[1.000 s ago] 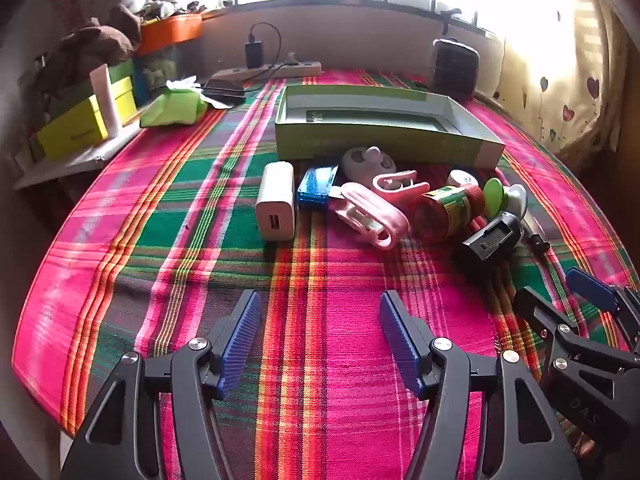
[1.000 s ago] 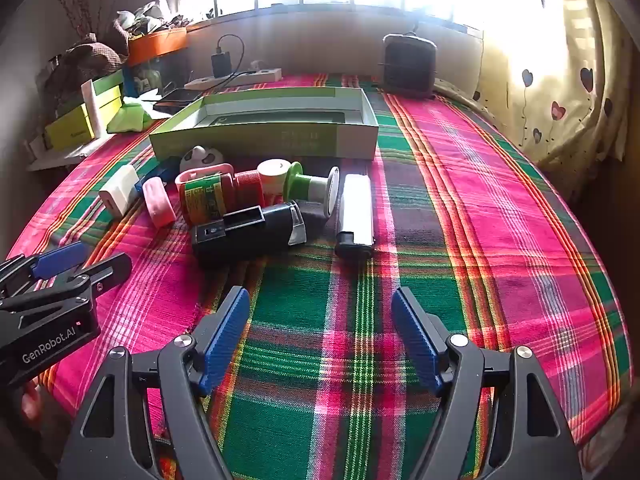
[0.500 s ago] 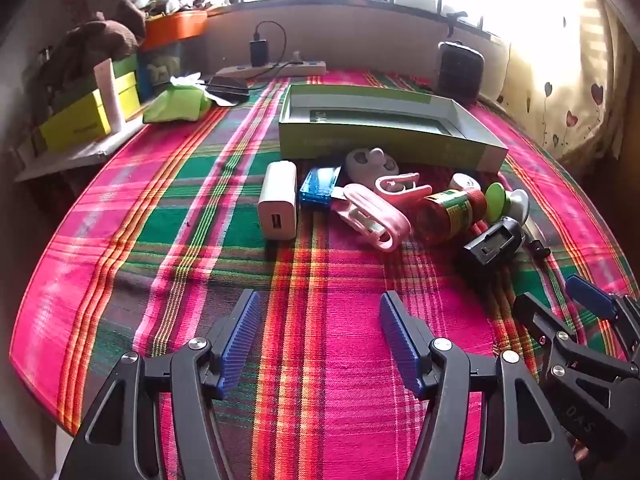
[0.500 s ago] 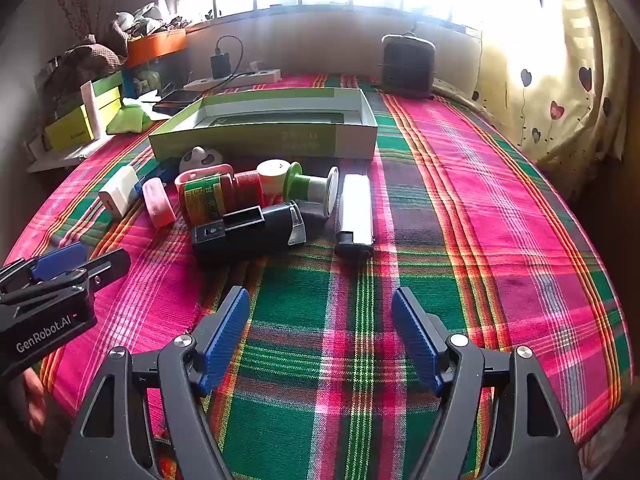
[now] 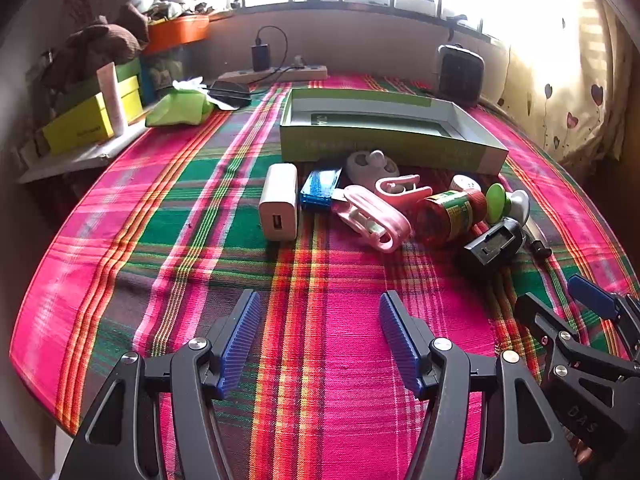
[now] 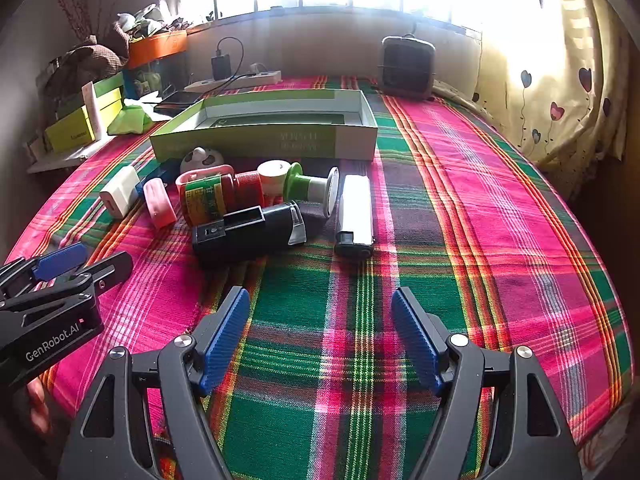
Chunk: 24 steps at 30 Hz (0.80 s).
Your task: Organize rigid objects
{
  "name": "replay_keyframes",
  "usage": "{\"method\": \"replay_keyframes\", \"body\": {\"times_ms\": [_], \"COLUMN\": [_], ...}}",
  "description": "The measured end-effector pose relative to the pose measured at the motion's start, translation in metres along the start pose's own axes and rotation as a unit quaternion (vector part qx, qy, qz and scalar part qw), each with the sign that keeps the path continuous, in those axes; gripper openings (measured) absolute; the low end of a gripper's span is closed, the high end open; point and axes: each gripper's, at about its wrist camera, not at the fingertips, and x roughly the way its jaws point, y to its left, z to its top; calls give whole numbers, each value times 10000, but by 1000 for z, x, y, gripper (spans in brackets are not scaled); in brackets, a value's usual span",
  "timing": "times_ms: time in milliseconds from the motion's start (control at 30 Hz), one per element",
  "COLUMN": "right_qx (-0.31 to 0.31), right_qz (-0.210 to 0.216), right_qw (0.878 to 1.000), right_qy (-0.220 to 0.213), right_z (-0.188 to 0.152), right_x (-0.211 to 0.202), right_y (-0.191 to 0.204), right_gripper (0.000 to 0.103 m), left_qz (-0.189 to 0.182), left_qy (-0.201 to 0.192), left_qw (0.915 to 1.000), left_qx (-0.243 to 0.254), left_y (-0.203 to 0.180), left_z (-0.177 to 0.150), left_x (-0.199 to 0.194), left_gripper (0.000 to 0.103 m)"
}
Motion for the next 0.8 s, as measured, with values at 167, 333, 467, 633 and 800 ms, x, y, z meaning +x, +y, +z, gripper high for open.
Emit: {"method": "replay_keyframes", "body": {"times_ms": [167,333,467,633,800], "right_qx": [1,1,3,2,5], "right_qz": [0,1,2,2,3], "right_qw": [10000,10000,10000,10000,10000], "right_qy": [-2,-7,-12,-14,-18], "right_z": [0,0,0,0,0], "right_x": [0,0,0,0,0], "right_y": [0,0,0,0,0], "right_gripper": [74,74,74,74,74], "left_qz": [2,6,6,8,8], "left_qy": [6,3,4,1,3], "left_qw": [10000,10000,10000,10000,10000], "left_qx": [6,9,2,9,7], "left_y": [-1,-1,-1,-1,-1], "left_z": [-1,-2,-1,-1,-1], "left_x": [0,0,0,0,0], "left_gripper": [62,62,62,62,62]}}
